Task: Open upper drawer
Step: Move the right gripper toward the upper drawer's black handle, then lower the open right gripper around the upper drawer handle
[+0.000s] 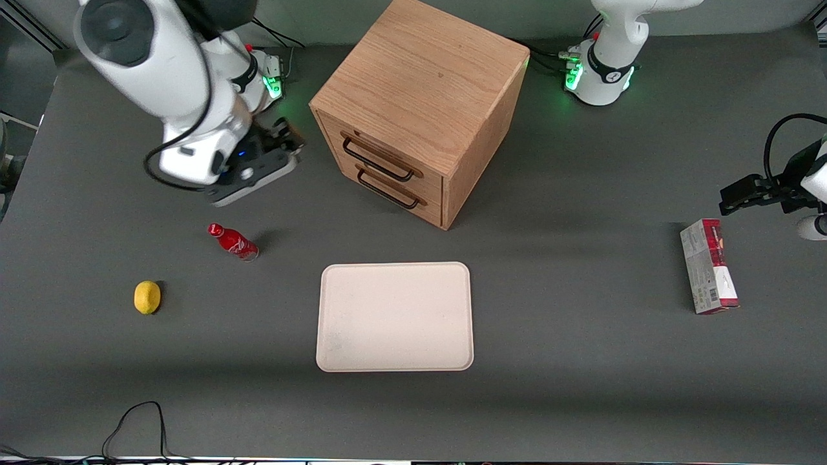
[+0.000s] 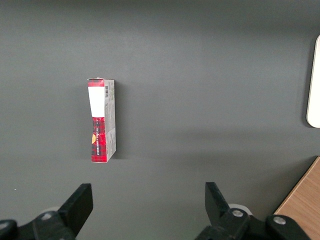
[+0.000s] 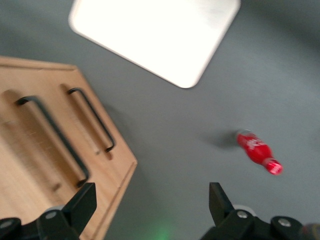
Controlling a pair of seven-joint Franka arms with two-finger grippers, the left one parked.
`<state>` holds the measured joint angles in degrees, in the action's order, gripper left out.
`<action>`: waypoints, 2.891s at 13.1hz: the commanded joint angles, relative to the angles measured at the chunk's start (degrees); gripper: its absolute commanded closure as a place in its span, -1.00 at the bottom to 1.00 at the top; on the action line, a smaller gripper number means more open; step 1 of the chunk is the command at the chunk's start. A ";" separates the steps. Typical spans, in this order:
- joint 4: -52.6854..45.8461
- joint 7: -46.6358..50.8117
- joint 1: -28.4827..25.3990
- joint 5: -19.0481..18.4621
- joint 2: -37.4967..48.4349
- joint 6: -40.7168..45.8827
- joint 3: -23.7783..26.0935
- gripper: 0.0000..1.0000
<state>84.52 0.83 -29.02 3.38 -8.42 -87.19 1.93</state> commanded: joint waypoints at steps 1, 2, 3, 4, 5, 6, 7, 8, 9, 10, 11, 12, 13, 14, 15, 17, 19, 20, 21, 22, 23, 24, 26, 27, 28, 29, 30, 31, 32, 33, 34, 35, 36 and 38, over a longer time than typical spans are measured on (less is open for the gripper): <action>-1.73 -0.65 -6.56 1.02 -1.95 0.01 -0.88 -1.00; -1.64 -0.65 -7.71 1.01 -2.13 -0.87 -0.88 -1.00; -1.64 -1.35 -8.42 1.01 -2.65 -1.40 -0.88 -1.00; -1.99 -5.53 -8.68 0.93 -3.18 -2.27 -0.88 -1.00; -2.86 -10.71 -8.60 1.01 -4.23 -2.54 -0.88 -1.00; -3.48 -13.89 -8.51 1.01 -4.67 -2.55 -0.97 -1.00; -3.49 -17.14 -8.42 1.10 -5.03 -2.55 -0.97 -1.00; -3.40 -19.79 -8.51 1.19 -5.20 -2.55 -0.97 -1.00; -3.40 -19.64 -8.86 1.28 -5.21 -2.63 -0.97 -1.00; -3.49 -19.64 -8.78 1.45 -5.29 -2.72 -0.88 -1.00; -3.57 -19.73 -8.69 1.54 -5.55 -2.90 -0.88 -1.00; -3.58 -19.99 -8.43 2.67 -5.56 -2.90 -0.97 -1.00; -3.58 -20.16 -8.08 6.34 -5.56 -2.90 -1.40 -1.00; -3.49 -20.43 -7.81 10.29 -5.47 -2.90 -1.67 -1.00; -3.49 -20.43 -7.11 12.16 -5.47 -2.90 -1.84 -1.00; -3.40 -20.78 -6.76 13.05 -5.47 -2.90 -2.02 -1.00; -3.22 -25.93 -6.58 12.97 -6.25 -2.98 -2.11 -1.00; -2.96 -26.75 -6.32 12.97 -6.78 -3.77 -2.37 -1.00; -2.35 -26.76 -6.31 13.05 -6.87 -4.99 -2.37 -1.00; -1.48 -26.84 -6.31 13.14 -7.22 -6.31 -2.37 -1.00; -0.25 -26.76 -6.40 13.23 -7.23 -7.63 -2.37 -1.00; 0.90 -26.84 -6.49 13.32 -7.14 -8.43 -2.37 -1.00; 4.66 -27.20 -6.58 13.23 -6.44 -11.93 -2.37 -1.00; 5.99 -27.28 -6.84 13.23 -6.26 -13.34 -2.29 -1.00; 6.87 -27.29 -7.02 13.14 -6.35 -14.23 -2.28 -1.00; 7.67 -27.37 -7.10 12.97 -6.26 -14.84 -2.28 -1.00; 8.54 -27.46 -7.28 12.71 -6.26 -15.02 -2.20 -1.00; 9.42 -27.46 -7.72 12.53 -5.91 -15.64 -2.20 -1.00; 10.39 -27.46 -8.24 12.53 -5.56 -16.60 -2.20 -1.00; 11.18 -27.46 -8.16 12.44 -5.38 -17.13 -2.20 -1.00; 11.89 -27.81 -8.16 12.44 -5.21 -17.74 -2.28 -1.00; 12.68 -28.77 -8.16 12.44 -5.21 -18.27 -2.28 -1.00; 13.90 -29.13 -8.16 12.44 -5.12 -18.97 -2.28 -1.00; 16.10 -30.09 -8.16 12.35 -4.33 -19.86 -2.28 -1.00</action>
<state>96.58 -26.91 -36.97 14.91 -15.24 -105.07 0.00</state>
